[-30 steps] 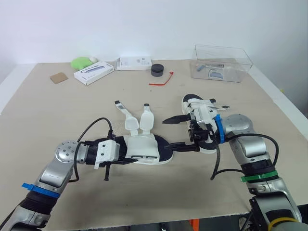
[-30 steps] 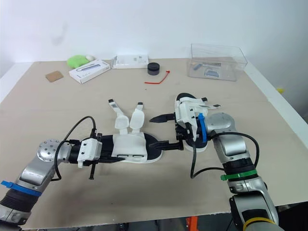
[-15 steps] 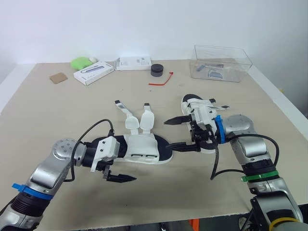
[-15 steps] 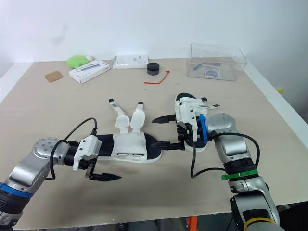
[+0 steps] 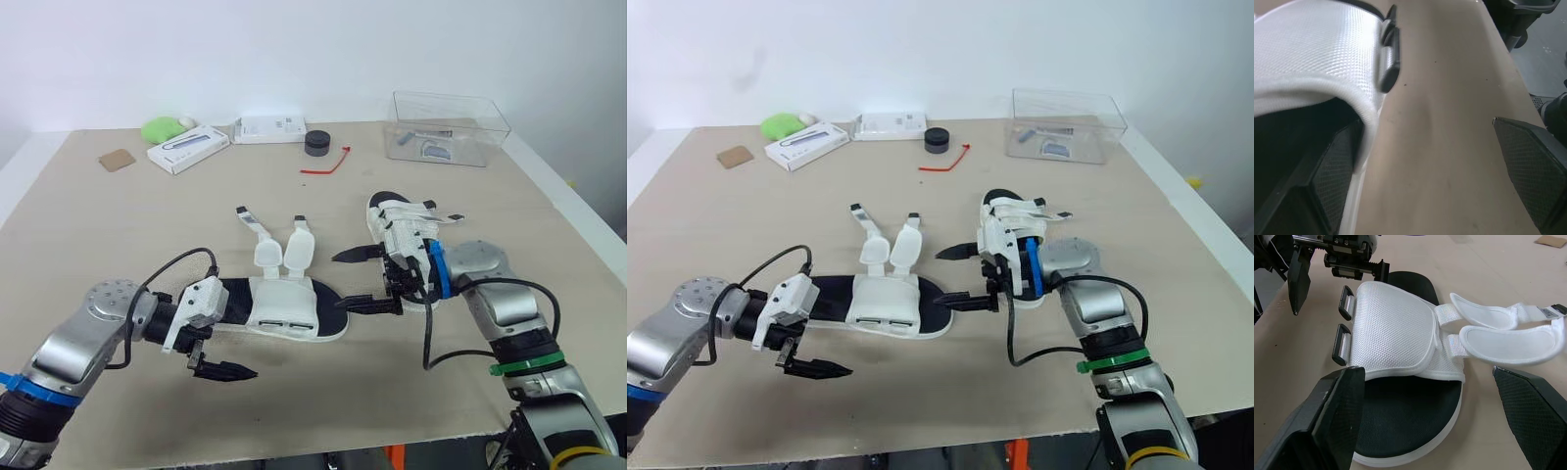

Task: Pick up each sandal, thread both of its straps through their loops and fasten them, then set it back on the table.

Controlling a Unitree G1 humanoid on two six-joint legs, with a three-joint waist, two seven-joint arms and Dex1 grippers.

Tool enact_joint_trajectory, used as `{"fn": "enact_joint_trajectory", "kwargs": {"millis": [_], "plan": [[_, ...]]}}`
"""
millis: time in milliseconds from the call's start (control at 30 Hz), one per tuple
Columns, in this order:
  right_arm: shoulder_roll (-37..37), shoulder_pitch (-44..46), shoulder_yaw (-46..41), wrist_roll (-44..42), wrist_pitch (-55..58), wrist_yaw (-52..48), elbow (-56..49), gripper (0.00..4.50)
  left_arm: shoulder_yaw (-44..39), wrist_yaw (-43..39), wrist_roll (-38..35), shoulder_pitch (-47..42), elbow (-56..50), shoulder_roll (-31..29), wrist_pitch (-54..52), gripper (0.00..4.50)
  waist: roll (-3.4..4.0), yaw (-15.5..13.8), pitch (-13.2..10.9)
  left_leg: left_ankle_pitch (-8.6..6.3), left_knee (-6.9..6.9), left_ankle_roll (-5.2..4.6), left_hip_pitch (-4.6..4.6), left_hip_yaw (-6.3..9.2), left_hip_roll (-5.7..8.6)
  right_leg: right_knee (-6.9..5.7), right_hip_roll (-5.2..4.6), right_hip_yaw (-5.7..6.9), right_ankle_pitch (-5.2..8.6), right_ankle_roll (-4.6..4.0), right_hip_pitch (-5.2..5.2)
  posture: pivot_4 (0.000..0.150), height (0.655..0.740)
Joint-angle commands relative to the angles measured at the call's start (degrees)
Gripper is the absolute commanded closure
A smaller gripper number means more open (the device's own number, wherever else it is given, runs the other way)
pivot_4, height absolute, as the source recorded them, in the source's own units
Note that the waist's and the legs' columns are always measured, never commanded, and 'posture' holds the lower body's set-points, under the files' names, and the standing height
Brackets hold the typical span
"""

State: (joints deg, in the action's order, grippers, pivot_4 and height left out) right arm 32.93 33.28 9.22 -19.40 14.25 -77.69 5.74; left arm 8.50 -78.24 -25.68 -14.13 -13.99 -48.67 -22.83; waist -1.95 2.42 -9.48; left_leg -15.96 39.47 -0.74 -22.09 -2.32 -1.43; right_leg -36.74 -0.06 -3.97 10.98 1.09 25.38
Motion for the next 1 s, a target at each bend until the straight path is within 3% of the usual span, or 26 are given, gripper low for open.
{"fn": "enact_joint_trajectory", "kwargs": {"millis": [33,133,233,300,467,633,800,1000], "plan": [[0.98,0.14,-0.46,-1.48,1.37,-0.64,-3.49,0.00,-2.49,-2.01,1.43,-1.69,5.43,-1.83,3.80,0.03,0.00,0.00,0.00,0.00,0.00,0.00,0.02,0.00,0.00,-0.02,0.00,-0.01,0.00,-0.01,0.00,0.150,0.7400],[1.41,-0.80,-0.44,-2.32,2.88,-0.97,-5.50,0.00,-3.83,-3.56,1.05,-4.11,10.52,-3.18,3.83,0.03,-0.01,0.00,0.00,0.01,0.01,0.01,0.06,0.01,0.00,-0.13,0.10,0.02,0.05,-0.09,0.00,0.150,0.7400],[2.41,-2.35,0.67,-3.80,6.77,-1.63,-9.83,0.85,-4.60,-5.39,0.32,-7.64,14.09,-4.38,2.46,0.00,-0.01,0.00,0.00,0.01,0.01,0.01,0.09,0.02,-0.01,-0.24,0.18,0.08,0.14,-0.22,0.02,0.150,0.7400],[2.78,-3.09,1.87,-3.44,8.37,-1.07,-11.88,1.70,-4.62,-5.86,0.23,-9.98,16.13,-4.42,1.51,0.00,-0.01,0.00,0.00,0.01,0.01,0.01,0.09,0.02,-0.07,-0.26,0.21,0.12,0.17,-0.26,0.03,0.150,0.7400],[2.18,-4.21,5.90,0.56,9.79,3.34,-13.19,4.31,-4.27,-3.52,3.92,-15.36,24.09,-1.29,6.79,0.00,-0.01,-0.03,0.00,0.00,0.02,0.01,0.08,0.03,-0.05,-0.29,0.25,0.19,0.19,-0.31,0.02,0.150,0.7400],[0.82,-4.73,8.16,4.09,9.18,7.32,-11.11,4.41,-2.94,-0.85,7.23,-18.77,32.61,4.07,9.62,0.00,-0.02,-0.04,0.00,0.00,0.03,0.02,0.04,0.00,-0.03,-0.30,0.25,0.19,0.18,-0.33,0.04,0.150,0.7400],[-0.40,-3.72,10.16,5.34,9.77,8.31,-11.94,4.41,-1.07,-4.15,4.44,-21.38,33.15,5.50,-4.57,0.00,-0.08,0.05,-0.03,0.00,0.10,0.02,-0.06,0.04,-0.03,-0.31,0.26,0.23,0.18,-0.31,0.06,0.150,0.7400],[-1.80,-2.63,10.77,6.46,9.28,9.51,-11.25,4.41,-0.06,-6.24,4.19,-23.34,32.65,6.57,-9.30,0.00,-0.08,0.11,-0.03,0.00,0.10,0.02,-0.04,0.09,-0.06,-0.33,0.33,0.26,0.19,-0.33,0.06,0.150,0.7400]]}}
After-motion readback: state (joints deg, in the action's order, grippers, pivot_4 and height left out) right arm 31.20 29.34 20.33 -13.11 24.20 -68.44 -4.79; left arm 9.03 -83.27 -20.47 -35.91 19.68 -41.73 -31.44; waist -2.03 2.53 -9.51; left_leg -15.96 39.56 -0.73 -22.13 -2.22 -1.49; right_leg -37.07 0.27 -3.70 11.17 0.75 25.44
